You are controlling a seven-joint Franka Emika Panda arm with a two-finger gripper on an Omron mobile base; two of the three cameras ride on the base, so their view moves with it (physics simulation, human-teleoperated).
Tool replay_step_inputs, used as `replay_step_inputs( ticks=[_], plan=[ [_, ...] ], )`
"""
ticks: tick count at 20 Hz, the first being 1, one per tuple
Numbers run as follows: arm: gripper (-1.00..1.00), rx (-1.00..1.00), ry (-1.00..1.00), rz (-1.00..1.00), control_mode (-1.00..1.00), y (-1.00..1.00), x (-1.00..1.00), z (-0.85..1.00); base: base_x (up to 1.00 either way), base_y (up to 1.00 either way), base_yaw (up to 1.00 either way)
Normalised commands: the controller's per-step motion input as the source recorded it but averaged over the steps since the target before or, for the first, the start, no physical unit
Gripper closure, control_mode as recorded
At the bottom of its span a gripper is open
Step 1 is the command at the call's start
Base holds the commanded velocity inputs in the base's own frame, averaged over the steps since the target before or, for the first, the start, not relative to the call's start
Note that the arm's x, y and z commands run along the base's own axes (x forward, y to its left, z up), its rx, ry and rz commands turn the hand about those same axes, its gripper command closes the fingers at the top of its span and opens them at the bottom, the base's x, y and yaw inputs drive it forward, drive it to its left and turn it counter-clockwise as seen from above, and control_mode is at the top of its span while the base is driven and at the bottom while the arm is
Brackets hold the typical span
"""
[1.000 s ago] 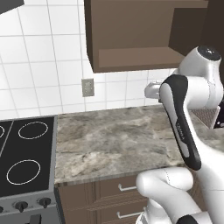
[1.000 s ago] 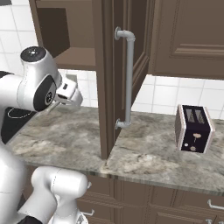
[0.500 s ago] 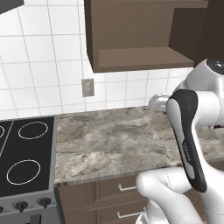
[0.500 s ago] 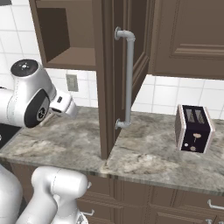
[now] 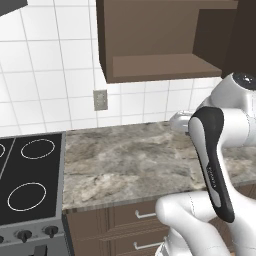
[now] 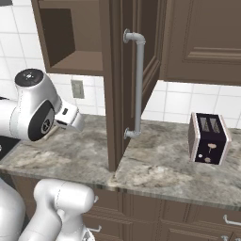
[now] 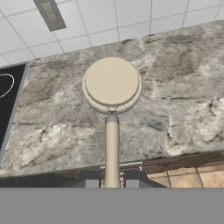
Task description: Open the cabinet. Pick the dish brush and place it next to the sink. Then close the cabinet.
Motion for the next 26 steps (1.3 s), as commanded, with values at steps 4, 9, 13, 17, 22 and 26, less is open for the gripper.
replay_step_inputs(
  ticks=[4,9,13,17,22,26],
  plan=[
    [1.00,0.00,0.00,0.00,-1.00,0.00,0.00,0.00,0.00,0.00,0.00],
    [1.00,0.00,0.00,0.00,-1.00,0.00,0.00,0.00,0.00,0.00,0.00],
    [1.00,0.00,0.00,0.00,-1.00,0.00,0.00,0.00,0.00,0.00,0.00],
    [1.00,0.00,0.00,0.00,-1.00,0.00,0.00,0.00,0.00,0.00,0.00],
    [1.00,0.00,0.00,0.00,1.00,0.00,0.00,0.00,-0.01,0.00,0.00],
    [1.00,0.00,0.00,0.00,1.00,0.00,0.00,0.00,-0.52,0.02,0.00]
  ],
)
